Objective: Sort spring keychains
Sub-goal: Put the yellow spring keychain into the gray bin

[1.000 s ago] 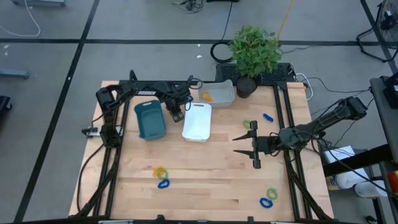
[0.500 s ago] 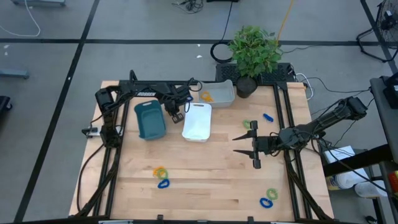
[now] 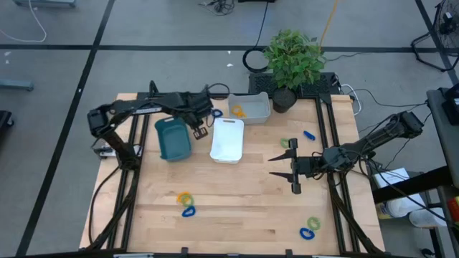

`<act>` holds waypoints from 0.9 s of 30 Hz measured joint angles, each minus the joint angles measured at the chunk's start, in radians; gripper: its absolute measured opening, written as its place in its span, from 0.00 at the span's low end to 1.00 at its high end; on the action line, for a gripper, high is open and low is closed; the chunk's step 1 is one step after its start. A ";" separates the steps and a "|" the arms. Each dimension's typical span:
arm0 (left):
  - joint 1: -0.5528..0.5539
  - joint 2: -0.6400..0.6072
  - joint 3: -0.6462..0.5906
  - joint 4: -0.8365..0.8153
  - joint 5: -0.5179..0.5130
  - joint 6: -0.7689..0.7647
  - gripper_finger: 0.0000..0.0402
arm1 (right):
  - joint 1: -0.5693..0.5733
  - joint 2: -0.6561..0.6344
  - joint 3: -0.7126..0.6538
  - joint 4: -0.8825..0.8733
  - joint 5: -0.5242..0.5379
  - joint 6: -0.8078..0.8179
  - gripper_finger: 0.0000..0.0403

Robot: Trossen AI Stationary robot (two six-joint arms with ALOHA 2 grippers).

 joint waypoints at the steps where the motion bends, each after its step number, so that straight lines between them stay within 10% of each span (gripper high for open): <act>1: -0.002 -0.020 0.000 0.002 0.000 0.009 0.01 | 0.000 0.000 0.000 0.000 0.000 0.000 0.45; 11: -0.050 -0.216 -0.016 0.124 0.073 0.123 0.01 | 0.000 0.000 0.000 0.000 0.002 0.032 0.45; 27: -0.088 -0.474 -0.491 0.770 0.186 0.198 0.01 | -0.001 0.000 0.000 0.027 -0.001 0.027 0.45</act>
